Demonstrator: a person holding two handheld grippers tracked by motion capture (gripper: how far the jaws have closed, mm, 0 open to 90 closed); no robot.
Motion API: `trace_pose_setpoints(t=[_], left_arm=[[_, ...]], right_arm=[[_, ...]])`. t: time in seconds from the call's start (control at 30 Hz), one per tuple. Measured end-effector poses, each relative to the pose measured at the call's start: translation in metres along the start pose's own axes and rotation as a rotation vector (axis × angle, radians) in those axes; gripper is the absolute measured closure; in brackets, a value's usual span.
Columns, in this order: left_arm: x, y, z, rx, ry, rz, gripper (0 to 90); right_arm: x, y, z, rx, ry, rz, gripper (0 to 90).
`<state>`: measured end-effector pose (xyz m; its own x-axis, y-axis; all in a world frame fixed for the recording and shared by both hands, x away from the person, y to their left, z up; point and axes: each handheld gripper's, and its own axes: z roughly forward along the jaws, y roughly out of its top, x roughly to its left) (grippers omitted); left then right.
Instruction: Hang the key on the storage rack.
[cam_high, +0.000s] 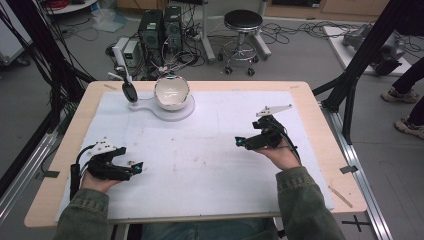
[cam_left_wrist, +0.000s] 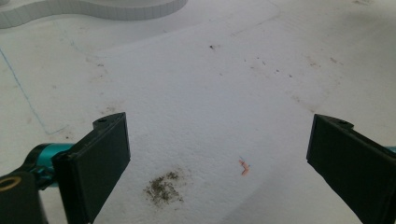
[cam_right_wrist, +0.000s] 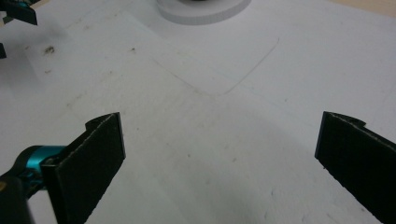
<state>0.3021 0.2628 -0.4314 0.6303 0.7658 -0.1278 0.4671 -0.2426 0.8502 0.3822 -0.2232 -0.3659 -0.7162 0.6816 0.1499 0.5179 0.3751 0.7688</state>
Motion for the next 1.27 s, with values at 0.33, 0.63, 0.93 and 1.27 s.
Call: trace_pose_setpoints(t=[0.33, 0.63, 0.93, 1.27], left_arm=[[-0.002, -0.001, 0.000, 0.026, -0.017, 0.001, 6.6], [-0.004, -0.001, 0.000, 0.031, -0.020, 0.004, 6.6], [-0.005, -0.002, 0.000, 0.045, -0.027, 0.007, 6.6], [-0.004, -0.002, 0.000, 0.044, -0.028, 0.009, 6.6]], right_arm=[[-0.002, -0.040, -0.017, 0.029, 0.014, 0.020, 0.6], [-0.008, -0.074, -0.028, -0.011, 0.024, 0.024, 0.6], [-0.011, -0.091, -0.034, -0.019, -0.004, 0.005, 0.6], [-0.011, -0.097, -0.038, -0.059, -0.064, 0.030, 0.6]])
